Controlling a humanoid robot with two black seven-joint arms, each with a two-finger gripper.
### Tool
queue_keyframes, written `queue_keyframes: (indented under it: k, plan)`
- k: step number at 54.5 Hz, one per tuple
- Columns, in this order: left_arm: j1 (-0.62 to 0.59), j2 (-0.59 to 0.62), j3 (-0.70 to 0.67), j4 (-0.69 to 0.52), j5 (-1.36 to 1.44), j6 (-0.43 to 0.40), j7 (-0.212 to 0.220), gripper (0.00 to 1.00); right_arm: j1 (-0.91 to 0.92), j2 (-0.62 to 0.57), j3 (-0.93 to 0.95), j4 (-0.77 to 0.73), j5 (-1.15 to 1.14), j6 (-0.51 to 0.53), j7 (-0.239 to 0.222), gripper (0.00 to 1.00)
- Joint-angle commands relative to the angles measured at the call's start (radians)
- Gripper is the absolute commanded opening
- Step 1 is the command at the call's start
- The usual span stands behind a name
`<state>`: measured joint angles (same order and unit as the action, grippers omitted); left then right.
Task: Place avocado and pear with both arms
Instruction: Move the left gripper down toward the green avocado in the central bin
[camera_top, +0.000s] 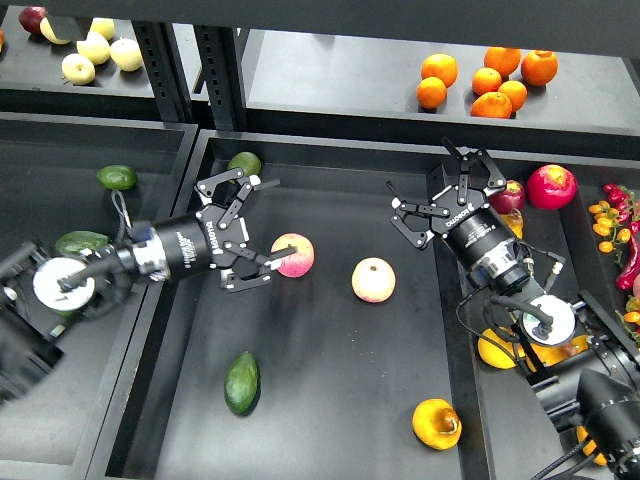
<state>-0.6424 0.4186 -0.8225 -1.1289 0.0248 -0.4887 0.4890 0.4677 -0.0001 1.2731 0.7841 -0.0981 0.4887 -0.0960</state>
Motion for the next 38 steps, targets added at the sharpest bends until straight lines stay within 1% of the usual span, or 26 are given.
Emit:
queue_keyframes:
  k: [1, 11, 17, 21, 26, 34, 35, 38]
  plan:
    - [-0.101, 0.097, 0.132, -0.002, 0.003, 0.000, 0.000, 0.97, 0.000, 0.000, 0.000, 0.000, 0.000, 0.000, -0.001, 1.00]
    - [-0.284, 0.204, 0.382, -0.035, 0.017, 0.000, 0.000, 0.97, 0.000, 0.000, 0.000, 0.003, 0.000, 0.000, -0.001, 1.00]
    - [-0.381, 0.230, 0.537, -0.081, 0.084, 0.000, 0.000, 0.97, 0.000, 0.000, 0.000, -0.002, -0.006, 0.000, -0.001, 1.00]
    - [-0.424, 0.229, 0.606, -0.098, 0.144, 0.000, 0.000, 0.97, 0.000, 0.000, 0.000, -0.002, -0.006, 0.000, -0.001, 0.99]
    - [-0.441, 0.216, 0.651, -0.120, 0.228, 0.000, 0.000, 0.97, 0.000, 0.000, 0.000, -0.002, -0.008, 0.000, -0.001, 1.00]
    - [-0.437, 0.187, 0.668, -0.149, 0.349, 0.000, 0.000, 0.97, 0.000, 0.000, 0.000, -0.003, -0.008, 0.000, -0.001, 1.00]
    - [-0.437, 0.168, 0.686, -0.150, 0.389, 0.000, 0.000, 0.97, 0.000, 0.000, 0.000, -0.003, -0.008, 0.000, -0.001, 1.00]
    - [-0.439, 0.158, 0.727, -0.150, 0.431, 0.000, 0.000, 0.97, 0.000, 0.000, 0.000, -0.003, -0.008, 0.000, -0.001, 1.00]
